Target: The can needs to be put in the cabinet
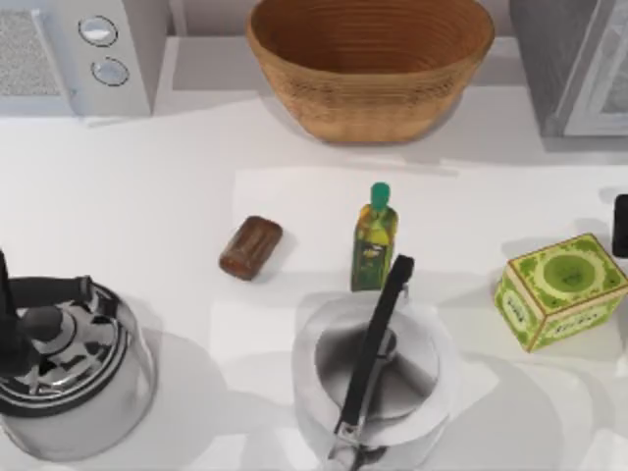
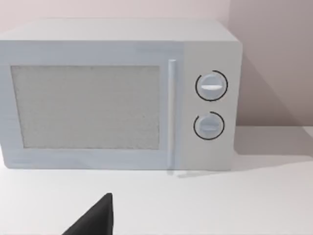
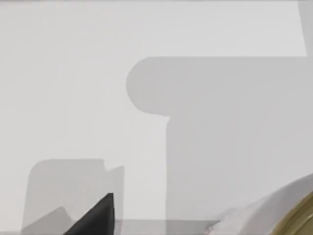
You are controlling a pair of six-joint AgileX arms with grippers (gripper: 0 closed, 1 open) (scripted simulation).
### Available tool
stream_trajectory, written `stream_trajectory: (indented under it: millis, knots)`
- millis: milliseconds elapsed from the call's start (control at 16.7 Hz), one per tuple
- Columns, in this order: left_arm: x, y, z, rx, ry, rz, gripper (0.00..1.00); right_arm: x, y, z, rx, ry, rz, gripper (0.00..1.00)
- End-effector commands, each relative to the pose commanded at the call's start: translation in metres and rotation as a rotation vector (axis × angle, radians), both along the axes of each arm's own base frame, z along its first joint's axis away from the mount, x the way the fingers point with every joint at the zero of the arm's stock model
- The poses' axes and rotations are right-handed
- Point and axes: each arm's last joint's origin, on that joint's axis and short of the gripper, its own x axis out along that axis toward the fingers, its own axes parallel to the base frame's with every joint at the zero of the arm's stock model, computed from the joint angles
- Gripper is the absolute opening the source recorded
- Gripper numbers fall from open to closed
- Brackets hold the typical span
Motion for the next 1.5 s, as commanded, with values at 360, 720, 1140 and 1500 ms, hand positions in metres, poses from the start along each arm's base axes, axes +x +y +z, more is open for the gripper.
stream_trajectory:
  millis: [360, 720, 1140, 1500]
  knots:
    - [0.0, 0.0, 0.0, 0.0, 0.0, 0.0, 1.0, 0.0, 0.0, 0.0, 0.0, 0.0, 0.0, 0.47]
    - [0.0, 0.0, 0.0, 0.0, 0.0, 0.0, 1.0, 0.0, 0.0, 0.0, 0.0, 0.0, 0.0, 0.02]
    - [0.0, 0.0, 0.0, 0.0, 0.0, 0.0, 1.0, 0.0, 0.0, 0.0, 0.0, 0.0, 0.0, 0.0]
    - [0.0, 0.0, 0.0, 0.0, 0.0, 0.0, 1.0, 0.006, -0.009, 0.011, 0.01, -0.014, -0.008, 0.0]
